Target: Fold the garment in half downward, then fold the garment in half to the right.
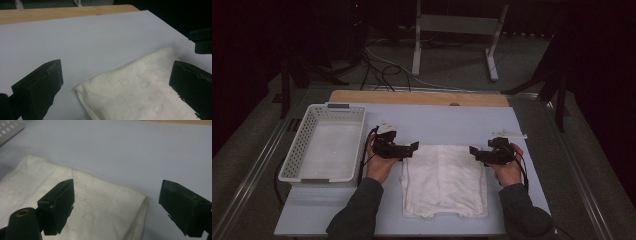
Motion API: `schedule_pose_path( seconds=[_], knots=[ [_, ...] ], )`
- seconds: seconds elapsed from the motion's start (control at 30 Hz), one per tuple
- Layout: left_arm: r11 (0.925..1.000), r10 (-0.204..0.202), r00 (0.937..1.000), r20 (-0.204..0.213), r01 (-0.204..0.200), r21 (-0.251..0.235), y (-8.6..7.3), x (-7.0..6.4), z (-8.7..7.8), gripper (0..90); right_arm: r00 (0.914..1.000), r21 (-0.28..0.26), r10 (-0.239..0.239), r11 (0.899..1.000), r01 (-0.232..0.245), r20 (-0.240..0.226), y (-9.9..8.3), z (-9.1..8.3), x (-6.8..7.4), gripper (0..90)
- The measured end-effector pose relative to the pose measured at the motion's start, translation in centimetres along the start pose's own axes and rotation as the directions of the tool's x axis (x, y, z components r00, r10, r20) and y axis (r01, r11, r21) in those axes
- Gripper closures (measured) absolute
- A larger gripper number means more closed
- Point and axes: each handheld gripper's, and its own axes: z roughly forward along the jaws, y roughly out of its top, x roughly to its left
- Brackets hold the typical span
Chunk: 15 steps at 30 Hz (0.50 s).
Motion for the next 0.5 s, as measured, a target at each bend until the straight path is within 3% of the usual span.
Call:
schedule_pose_path(
  seconds=[0.5],
  knots=[
    [0.9991,0.040,0.9992,0.001,-0.040,-0.016,0.2,-0.3,-1.5,0.2,0.9995,-0.007,-0.025,1.000,0.025,-0.017,0.0,-0.1,1.1,11.1]
  ],
)
